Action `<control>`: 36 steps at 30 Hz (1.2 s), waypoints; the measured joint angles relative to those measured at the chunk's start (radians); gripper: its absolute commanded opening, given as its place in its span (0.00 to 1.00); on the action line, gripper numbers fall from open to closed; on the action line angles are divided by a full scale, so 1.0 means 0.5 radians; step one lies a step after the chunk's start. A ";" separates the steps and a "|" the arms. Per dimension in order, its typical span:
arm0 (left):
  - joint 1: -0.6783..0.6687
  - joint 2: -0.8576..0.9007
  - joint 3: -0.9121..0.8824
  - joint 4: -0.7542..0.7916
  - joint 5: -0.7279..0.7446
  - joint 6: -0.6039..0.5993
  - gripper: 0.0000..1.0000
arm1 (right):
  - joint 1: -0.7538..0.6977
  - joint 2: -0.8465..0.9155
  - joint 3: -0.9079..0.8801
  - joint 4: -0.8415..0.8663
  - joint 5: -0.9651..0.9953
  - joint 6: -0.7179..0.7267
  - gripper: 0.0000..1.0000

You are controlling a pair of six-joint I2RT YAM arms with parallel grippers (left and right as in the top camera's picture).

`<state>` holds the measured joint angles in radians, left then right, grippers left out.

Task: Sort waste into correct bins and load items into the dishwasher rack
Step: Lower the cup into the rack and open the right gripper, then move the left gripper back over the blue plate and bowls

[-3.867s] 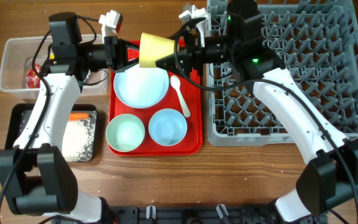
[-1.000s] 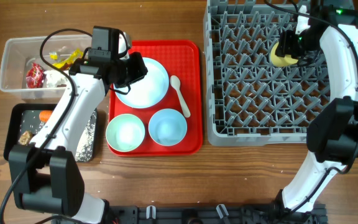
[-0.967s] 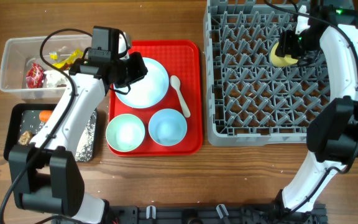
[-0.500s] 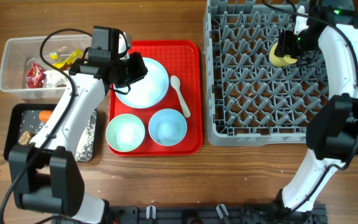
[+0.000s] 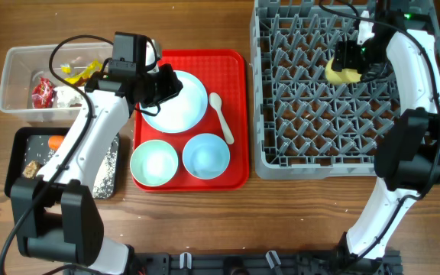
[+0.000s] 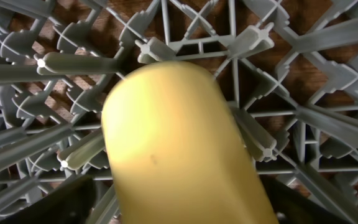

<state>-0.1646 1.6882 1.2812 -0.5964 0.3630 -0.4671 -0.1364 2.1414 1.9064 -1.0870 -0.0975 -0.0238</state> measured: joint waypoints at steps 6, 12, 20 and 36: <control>0.000 0.001 0.000 0.000 0.000 0.030 0.13 | 0.000 0.000 0.000 0.010 -0.008 -0.002 0.98; 0.000 0.001 0.000 0.002 0.000 0.089 0.09 | 0.000 -0.005 0.037 0.014 -0.164 -0.001 0.93; 0.000 0.001 0.000 0.002 -0.006 0.090 0.09 | 0.000 -0.083 0.048 0.050 -0.330 -0.002 0.93; 0.000 -0.491 0.001 -0.202 -0.356 0.111 0.32 | 0.084 -0.800 0.127 -0.314 -0.812 -0.001 1.00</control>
<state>-0.1646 1.4425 1.2816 -0.6975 0.1852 -0.4118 -0.0944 1.7416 1.9697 -1.2438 -0.5034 -0.0242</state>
